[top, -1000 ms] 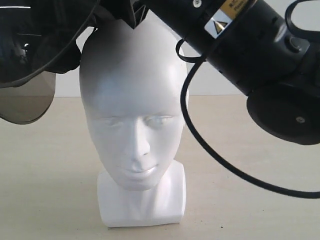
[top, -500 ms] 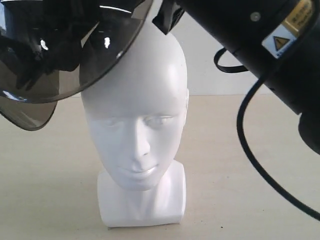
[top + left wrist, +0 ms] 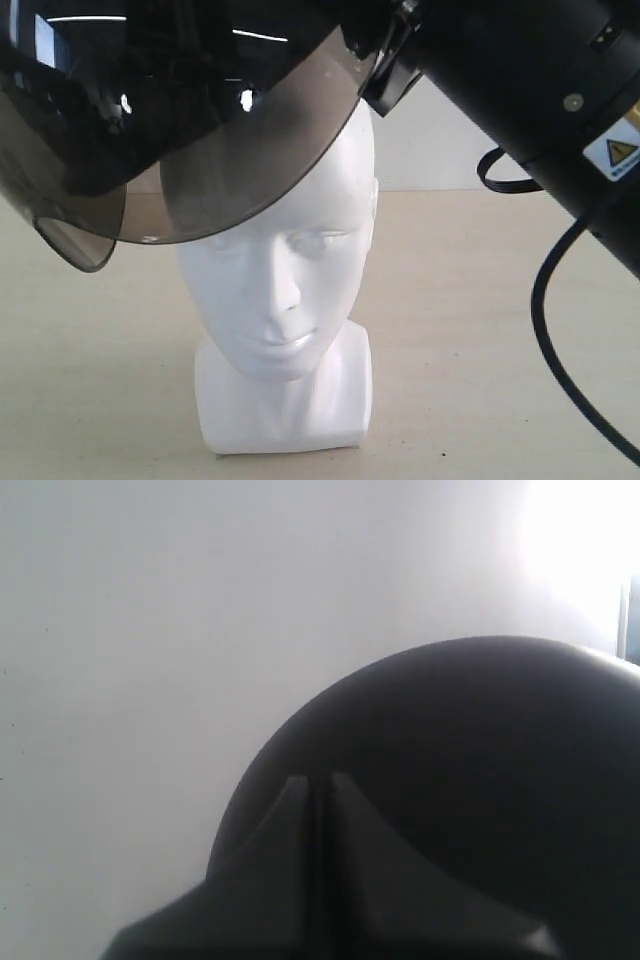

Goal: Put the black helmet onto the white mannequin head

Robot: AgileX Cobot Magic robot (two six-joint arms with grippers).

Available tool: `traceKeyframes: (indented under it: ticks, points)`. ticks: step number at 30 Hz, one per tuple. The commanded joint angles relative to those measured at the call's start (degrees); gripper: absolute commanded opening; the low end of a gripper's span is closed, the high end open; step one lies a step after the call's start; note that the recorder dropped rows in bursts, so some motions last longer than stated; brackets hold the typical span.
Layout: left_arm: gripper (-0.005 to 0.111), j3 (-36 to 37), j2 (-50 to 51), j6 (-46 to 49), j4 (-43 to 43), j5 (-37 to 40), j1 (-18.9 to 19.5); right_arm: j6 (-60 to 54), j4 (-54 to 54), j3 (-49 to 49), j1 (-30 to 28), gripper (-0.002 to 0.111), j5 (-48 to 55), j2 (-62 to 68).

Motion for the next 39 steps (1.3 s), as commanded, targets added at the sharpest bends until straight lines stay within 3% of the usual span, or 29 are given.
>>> traceKeyframes:
  ticks: [1,22,39]
  points:
    - [0.004,-1.7,1.8,-3.3,7.9,-3.8,-0.3,-4.6,2.4,2.2,-0.8,0.0,3.3,-0.9]
    - [0.004,-2.0,7.5,-3.9,12.2,-13.3,-0.4,-15.0,11.9,7.8,-0.8,0.0,5.9,-0.9]
    - [0.004,-2.0,9.6,-2.8,13.5,-8.8,-8.4,-20.4,11.2,7.8,-0.8,0.0,7.8,-0.9]
